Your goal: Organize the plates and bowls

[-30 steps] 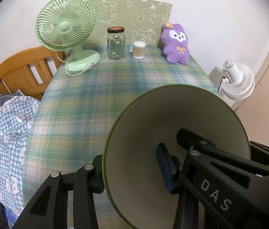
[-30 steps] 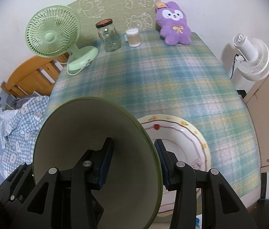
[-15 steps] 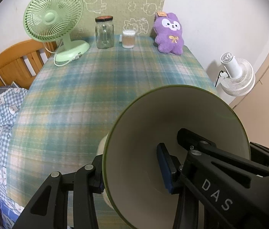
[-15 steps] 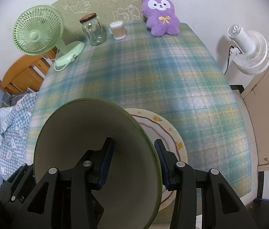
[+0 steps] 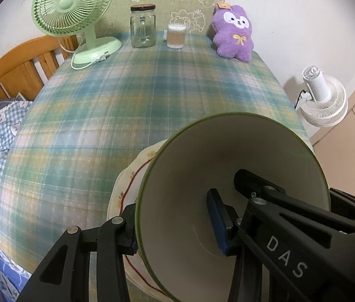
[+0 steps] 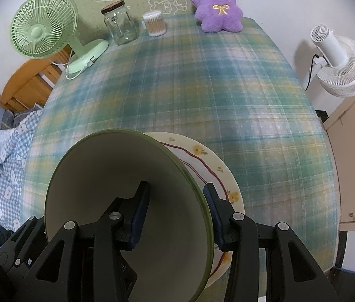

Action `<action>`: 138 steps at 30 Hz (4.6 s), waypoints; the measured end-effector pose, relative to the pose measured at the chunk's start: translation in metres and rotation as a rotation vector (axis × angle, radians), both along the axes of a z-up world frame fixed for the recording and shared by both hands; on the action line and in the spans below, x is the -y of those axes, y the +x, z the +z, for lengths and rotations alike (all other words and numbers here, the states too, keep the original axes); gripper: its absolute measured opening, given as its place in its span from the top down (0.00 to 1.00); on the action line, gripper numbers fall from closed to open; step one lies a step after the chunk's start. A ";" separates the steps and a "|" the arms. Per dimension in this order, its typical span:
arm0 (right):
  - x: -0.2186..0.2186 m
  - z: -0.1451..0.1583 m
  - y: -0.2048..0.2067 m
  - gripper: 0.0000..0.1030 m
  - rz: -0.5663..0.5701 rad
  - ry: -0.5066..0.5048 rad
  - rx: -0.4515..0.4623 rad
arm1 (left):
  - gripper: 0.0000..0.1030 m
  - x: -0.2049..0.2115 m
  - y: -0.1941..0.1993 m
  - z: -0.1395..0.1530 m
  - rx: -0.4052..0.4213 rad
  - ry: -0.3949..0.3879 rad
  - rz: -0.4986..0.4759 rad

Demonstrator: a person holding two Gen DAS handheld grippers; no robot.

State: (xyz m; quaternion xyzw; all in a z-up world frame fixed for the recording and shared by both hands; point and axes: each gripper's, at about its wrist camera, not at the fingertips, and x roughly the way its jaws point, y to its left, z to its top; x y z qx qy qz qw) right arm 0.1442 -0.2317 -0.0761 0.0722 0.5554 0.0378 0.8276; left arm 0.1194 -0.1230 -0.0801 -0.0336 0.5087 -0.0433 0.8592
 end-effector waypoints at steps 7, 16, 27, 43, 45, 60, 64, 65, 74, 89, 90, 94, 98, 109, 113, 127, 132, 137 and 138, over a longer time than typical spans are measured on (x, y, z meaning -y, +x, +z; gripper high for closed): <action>0.000 -0.002 0.003 0.55 0.011 -0.004 0.005 | 0.57 0.000 0.002 -0.003 0.009 0.005 -0.003; 0.001 -0.002 0.004 0.55 0.010 -0.004 0.004 | 0.57 0.000 0.003 -0.003 0.006 0.006 -0.005; 0.000 -0.002 0.003 0.55 0.007 -0.009 0.001 | 0.56 -0.001 0.003 -0.004 -0.003 0.006 -0.013; -0.003 0.011 -0.006 0.55 0.001 -0.039 0.019 | 0.56 -0.003 -0.006 0.010 0.018 0.021 -0.021; -0.003 0.015 -0.007 0.55 0.000 -0.042 0.027 | 0.56 -0.005 -0.007 0.013 0.023 0.025 -0.016; -0.010 0.056 -0.022 0.54 0.020 -0.085 0.114 | 0.41 -0.018 -0.018 0.046 0.072 0.071 0.013; -0.014 0.071 -0.029 0.42 0.008 -0.100 0.154 | 0.33 -0.027 -0.022 0.059 0.099 0.081 0.009; -0.015 0.075 -0.032 0.38 0.003 -0.103 0.167 | 0.32 -0.030 -0.023 0.061 0.105 0.083 0.008; -0.049 0.110 -0.057 0.34 -0.060 -0.170 0.269 | 0.23 -0.075 -0.035 0.092 0.185 0.105 -0.014; -0.112 0.148 -0.124 0.25 -0.194 -0.177 0.404 | 0.13 -0.162 -0.081 0.130 0.313 0.099 -0.060; -0.114 0.149 -0.128 0.25 -0.195 -0.178 0.411 | 0.13 -0.166 -0.084 0.133 0.321 0.094 -0.057; -0.119 0.156 -0.145 0.23 -0.189 -0.188 0.445 | 0.10 -0.176 -0.098 0.140 0.358 0.087 -0.044; -0.120 0.160 -0.162 0.21 -0.185 -0.176 0.486 | 0.00 -0.179 -0.116 0.143 0.419 0.107 -0.013; -0.109 0.130 -0.204 0.16 -0.168 -0.166 0.569 | 0.00 -0.175 -0.155 0.113 0.476 0.094 0.017; -0.104 0.106 -0.213 0.14 -0.169 -0.170 0.592 | 0.00 -0.171 -0.164 0.090 0.504 0.099 0.019; -0.101 0.065 -0.210 0.14 -0.151 -0.152 0.621 | 0.00 -0.168 -0.164 0.060 0.523 0.114 0.054; -0.101 0.065 -0.205 0.14 -0.149 -0.155 0.623 | 0.00 -0.167 -0.161 0.063 0.524 0.123 0.053; -0.099 0.062 -0.199 0.12 -0.155 -0.151 0.616 | 0.00 -0.166 -0.157 0.061 0.514 0.122 0.050; -0.098 0.063 -0.197 0.12 -0.156 -0.151 0.616 | 0.00 -0.166 -0.156 0.060 0.513 0.122 0.049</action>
